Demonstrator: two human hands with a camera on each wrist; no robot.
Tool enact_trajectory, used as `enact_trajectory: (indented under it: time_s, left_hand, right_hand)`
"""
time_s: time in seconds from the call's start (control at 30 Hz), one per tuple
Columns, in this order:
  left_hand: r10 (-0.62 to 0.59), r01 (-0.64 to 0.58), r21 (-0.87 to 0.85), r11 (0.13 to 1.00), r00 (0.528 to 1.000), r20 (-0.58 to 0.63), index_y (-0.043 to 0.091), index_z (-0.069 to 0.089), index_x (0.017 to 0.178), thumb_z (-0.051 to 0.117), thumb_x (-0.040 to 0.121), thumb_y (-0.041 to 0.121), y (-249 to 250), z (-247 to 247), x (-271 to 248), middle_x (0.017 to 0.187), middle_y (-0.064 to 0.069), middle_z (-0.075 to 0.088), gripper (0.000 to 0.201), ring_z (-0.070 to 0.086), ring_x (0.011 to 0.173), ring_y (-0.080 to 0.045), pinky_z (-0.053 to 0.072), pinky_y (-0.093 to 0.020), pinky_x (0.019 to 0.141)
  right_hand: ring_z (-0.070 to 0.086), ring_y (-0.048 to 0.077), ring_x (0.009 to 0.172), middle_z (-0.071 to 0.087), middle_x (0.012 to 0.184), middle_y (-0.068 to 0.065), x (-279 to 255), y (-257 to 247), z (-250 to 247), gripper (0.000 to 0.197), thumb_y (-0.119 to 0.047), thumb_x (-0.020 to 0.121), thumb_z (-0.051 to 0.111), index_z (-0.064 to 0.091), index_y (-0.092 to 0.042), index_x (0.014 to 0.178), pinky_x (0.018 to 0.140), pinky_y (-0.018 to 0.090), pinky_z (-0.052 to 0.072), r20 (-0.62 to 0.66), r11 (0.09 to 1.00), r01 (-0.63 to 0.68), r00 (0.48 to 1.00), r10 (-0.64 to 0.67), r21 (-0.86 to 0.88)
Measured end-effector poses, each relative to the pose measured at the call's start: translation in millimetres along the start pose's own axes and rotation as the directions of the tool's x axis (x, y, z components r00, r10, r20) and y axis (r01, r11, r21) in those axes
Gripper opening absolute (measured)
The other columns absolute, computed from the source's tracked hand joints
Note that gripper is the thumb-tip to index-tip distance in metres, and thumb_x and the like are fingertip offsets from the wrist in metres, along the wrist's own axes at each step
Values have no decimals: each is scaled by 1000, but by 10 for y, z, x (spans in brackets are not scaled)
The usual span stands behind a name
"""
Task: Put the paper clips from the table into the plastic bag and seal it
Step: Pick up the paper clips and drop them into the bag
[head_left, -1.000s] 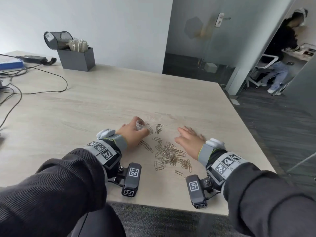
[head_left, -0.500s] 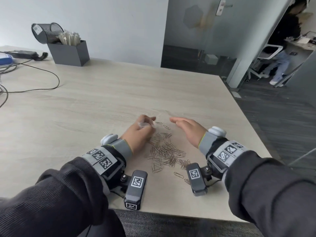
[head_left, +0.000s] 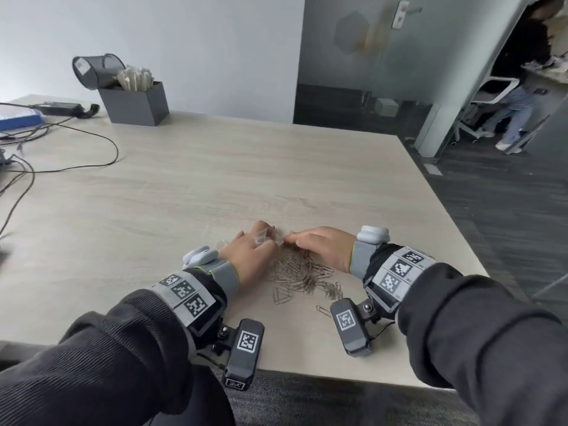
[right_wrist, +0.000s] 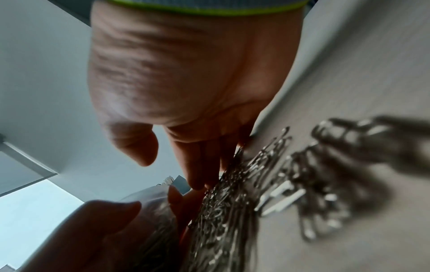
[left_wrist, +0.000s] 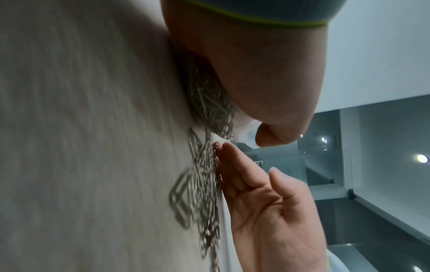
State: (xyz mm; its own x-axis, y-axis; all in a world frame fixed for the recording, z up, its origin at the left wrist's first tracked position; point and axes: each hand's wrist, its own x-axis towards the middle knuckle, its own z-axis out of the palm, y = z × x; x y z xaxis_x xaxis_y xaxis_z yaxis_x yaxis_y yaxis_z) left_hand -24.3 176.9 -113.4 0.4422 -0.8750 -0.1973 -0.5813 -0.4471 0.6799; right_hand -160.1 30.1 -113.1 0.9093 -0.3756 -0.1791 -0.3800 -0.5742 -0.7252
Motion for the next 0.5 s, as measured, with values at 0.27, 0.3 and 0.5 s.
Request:
enact_trajectory:
  time_s: [0.27, 0.3, 0.5]
  left_hand:
    - [43, -48, 92, 995, 997, 64, 29, 44, 106, 34, 88, 45, 243, 190, -248, 93, -7, 67, 26, 54, 99, -22, 40, -46, 92]
    - [46, -52, 75, 996, 997, 68, 31, 43, 104, 33, 85, 47, 246, 214, -265, 95, -7, 67, 27, 56, 98, -22, 41, -48, 93]
    - [63, -57, -51, 997, 991, 121, 46, 45, 105, 38, 76, 59, 137, 380, -187, 124, 2, 68, 32, 58, 119, -25, 41, -54, 100]
  right_hand:
    - [56, 42, 110, 62, 114, 29, -323, 77, 58, 81, -64, 71, 37, 60, 6, 103, 99, 58, 40, -100, 997, -79, 992, 77, -13]
    - [58, 42, 107, 64, 111, 28, -354, 90, 58, 79, -64, 72, 37, 61, 5, 101, 97, 58, 41, -100, 995, -93, 991, 91, -18]
    - [58, 31, 82, 63, 80, 13, -594, 101, 37, 55, -56, 78, 39, 61, -6, 81, 91, 56, 42, -101, 995, -96, 991, 93, -21]
